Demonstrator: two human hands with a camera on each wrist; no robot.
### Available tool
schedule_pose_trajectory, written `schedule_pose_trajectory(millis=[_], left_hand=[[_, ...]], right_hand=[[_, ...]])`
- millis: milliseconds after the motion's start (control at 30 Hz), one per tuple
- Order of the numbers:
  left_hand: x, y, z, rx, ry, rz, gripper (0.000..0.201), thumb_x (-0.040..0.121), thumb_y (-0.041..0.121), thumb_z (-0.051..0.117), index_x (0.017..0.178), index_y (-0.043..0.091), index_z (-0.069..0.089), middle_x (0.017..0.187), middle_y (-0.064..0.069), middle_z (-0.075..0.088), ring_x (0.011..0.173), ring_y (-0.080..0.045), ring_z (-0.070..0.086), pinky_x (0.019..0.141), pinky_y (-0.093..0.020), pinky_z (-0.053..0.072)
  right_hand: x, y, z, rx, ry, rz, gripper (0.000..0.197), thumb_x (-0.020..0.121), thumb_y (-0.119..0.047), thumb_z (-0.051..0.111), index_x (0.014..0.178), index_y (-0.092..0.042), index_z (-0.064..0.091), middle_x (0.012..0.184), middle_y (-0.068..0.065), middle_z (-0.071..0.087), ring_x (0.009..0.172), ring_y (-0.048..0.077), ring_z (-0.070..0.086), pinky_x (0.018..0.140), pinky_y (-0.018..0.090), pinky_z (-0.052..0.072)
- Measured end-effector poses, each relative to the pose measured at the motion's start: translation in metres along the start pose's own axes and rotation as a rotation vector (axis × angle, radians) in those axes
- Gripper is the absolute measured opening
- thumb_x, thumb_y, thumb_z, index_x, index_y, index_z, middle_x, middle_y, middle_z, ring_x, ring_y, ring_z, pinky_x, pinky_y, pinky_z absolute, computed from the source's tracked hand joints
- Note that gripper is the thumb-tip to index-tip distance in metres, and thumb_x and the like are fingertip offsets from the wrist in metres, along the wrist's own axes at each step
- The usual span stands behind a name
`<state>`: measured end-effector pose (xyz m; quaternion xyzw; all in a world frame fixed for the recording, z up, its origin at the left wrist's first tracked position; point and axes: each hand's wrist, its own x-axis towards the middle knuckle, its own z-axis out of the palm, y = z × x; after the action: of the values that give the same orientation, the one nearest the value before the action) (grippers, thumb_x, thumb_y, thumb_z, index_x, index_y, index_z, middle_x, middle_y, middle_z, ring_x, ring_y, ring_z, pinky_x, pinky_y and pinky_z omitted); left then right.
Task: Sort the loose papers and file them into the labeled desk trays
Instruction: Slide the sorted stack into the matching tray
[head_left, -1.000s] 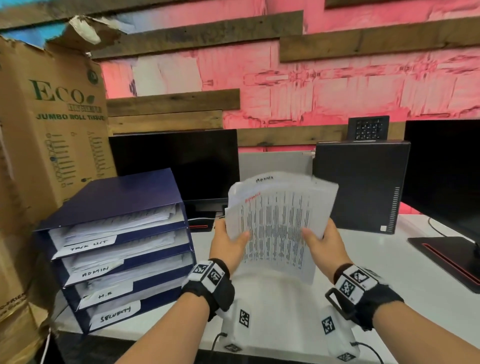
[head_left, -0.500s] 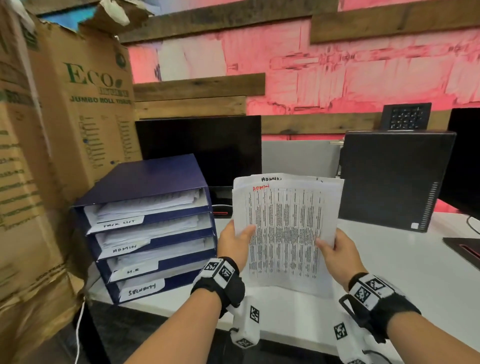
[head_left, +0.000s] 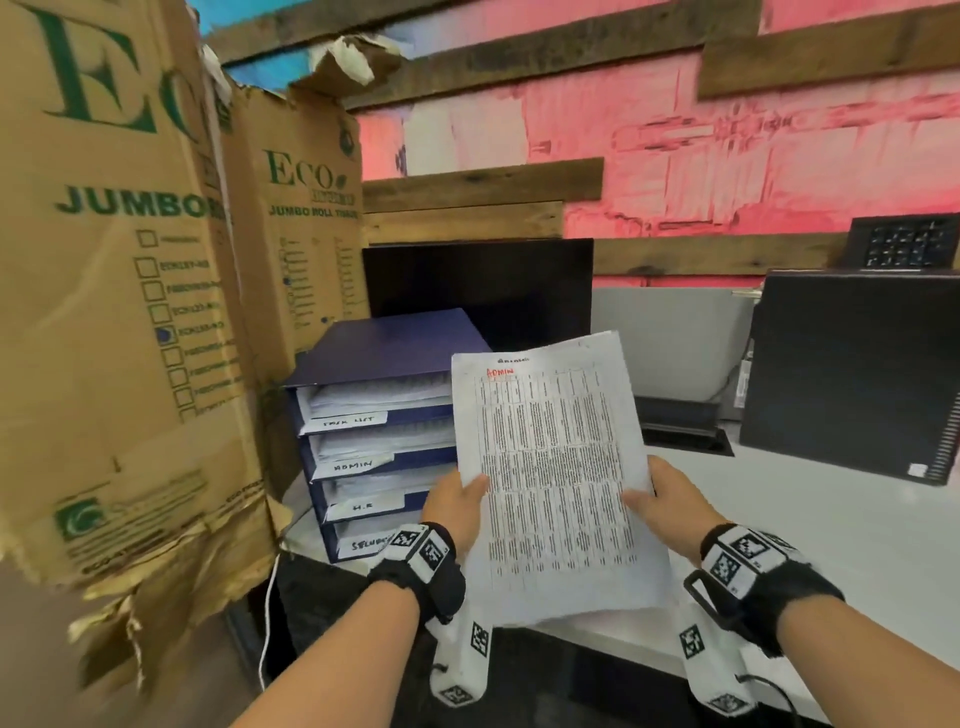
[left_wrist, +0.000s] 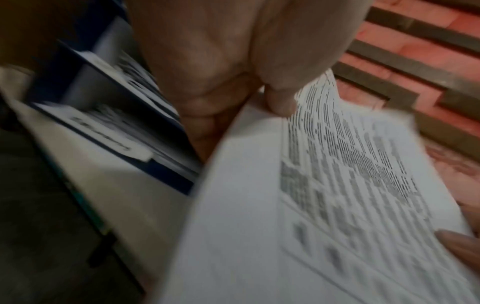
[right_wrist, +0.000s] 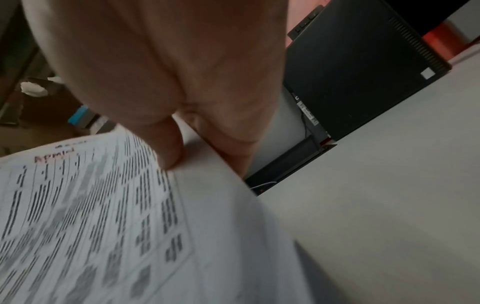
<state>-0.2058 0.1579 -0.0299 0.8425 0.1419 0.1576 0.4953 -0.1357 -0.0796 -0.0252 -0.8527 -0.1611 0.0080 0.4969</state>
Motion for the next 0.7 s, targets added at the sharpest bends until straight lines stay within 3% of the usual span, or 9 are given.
schedule_pose_trajectory(millis=[100,200,267,333,433,533,633,700], left_hand=[[-0.014,-0.029,-0.034,0.245,-0.185,-0.119,0.036,0.101,0.037,0.039,0.116,0.009,0.056,0.108,-0.005,0.064,0.082,-0.013,0.058,0.066,-0.023,0.047],[-0.027,-0.062,-0.066,0.239,-0.278,-0.228,0.039,0.099,0.039,0.041,0.112,0.009,0.062,0.103,-0.007,0.07,0.084,-0.021,0.066,0.08,-0.033,0.053],[-0.034,-0.076,-0.084,0.154,-0.247,-0.35,0.037,0.098,0.038,0.043,0.108,0.009,0.063,0.093,-0.011,0.071,0.077,-0.025,0.067,0.078,-0.04,0.057],[-0.04,-0.085,-0.101,0.1,-0.205,-0.441,0.036,0.098,0.036,0.044,0.1,0.006,0.063,0.087,-0.015,0.07,0.074,-0.028,0.067,0.075,-0.041,0.056],[-0.038,-0.09,-0.119,0.083,-0.135,-0.421,0.038,0.098,0.037,0.043,0.093,0.005,0.062,0.095,-0.018,0.07,0.084,-0.03,0.066,0.086,-0.042,0.053],[-0.03,-0.086,-0.13,-0.168,-0.013,-0.355,0.021,0.096,0.028,0.052,0.093,0.008,0.059,0.1,-0.019,0.065,0.094,-0.035,0.064,0.089,-0.049,0.053],[-0.005,-0.093,-0.14,-0.153,0.097,-0.317,0.027,0.085,0.046,0.057,0.088,0.019,0.061,0.107,-0.017,0.066,0.104,-0.038,0.063,0.093,-0.051,0.051],[0.001,-0.082,-0.142,-0.206,0.116,-0.329,0.041,0.081,0.053,0.057,0.096,0.015,0.063,0.109,-0.017,0.067,0.104,-0.036,0.064,0.093,-0.049,0.051]], right_hand=[[-0.001,-0.004,0.021,-0.135,-0.243,0.015,0.032,0.091,-0.016,0.056,0.122,-0.017,0.053,0.118,-0.001,0.063,0.104,0.013,0.062,0.095,0.036,0.051],[-0.012,-0.016,0.049,-0.182,-0.447,-0.007,0.026,0.09,-0.019,0.056,0.116,-0.025,0.056,0.114,-0.004,0.066,0.1,0.009,0.065,0.081,0.028,0.056],[-0.016,-0.021,0.066,-0.174,-0.544,0.019,0.024,0.091,-0.018,0.054,0.114,-0.026,0.056,0.112,-0.004,0.066,0.1,0.011,0.065,0.077,0.026,0.057],[-0.014,-0.024,0.084,-0.173,-0.594,0.052,0.029,0.091,-0.016,0.053,0.12,-0.018,0.054,0.115,0.0,0.065,0.103,0.016,0.065,0.081,0.034,0.058],[-0.004,-0.031,0.104,-0.127,-0.578,0.052,0.033,0.09,-0.013,0.053,0.123,-0.012,0.055,0.116,0.004,0.066,0.103,0.02,0.065,0.087,0.041,0.056],[0.007,-0.044,0.114,-0.027,-0.492,0.04,0.025,0.091,-0.01,0.052,0.114,-0.01,0.062,0.112,0.008,0.068,0.101,0.023,0.067,0.09,0.043,0.054],[0.018,-0.059,0.118,0.052,-0.378,0.04,0.021,0.091,-0.01,0.051,0.107,-0.007,0.065,0.106,0.01,0.07,0.096,0.027,0.067,0.09,0.046,0.053],[0.023,-0.069,0.12,0.064,-0.285,0.016,0.018,0.093,-0.009,0.049,0.1,-0.007,0.066,0.101,0.008,0.069,0.093,0.024,0.066,0.084,0.038,0.053]])
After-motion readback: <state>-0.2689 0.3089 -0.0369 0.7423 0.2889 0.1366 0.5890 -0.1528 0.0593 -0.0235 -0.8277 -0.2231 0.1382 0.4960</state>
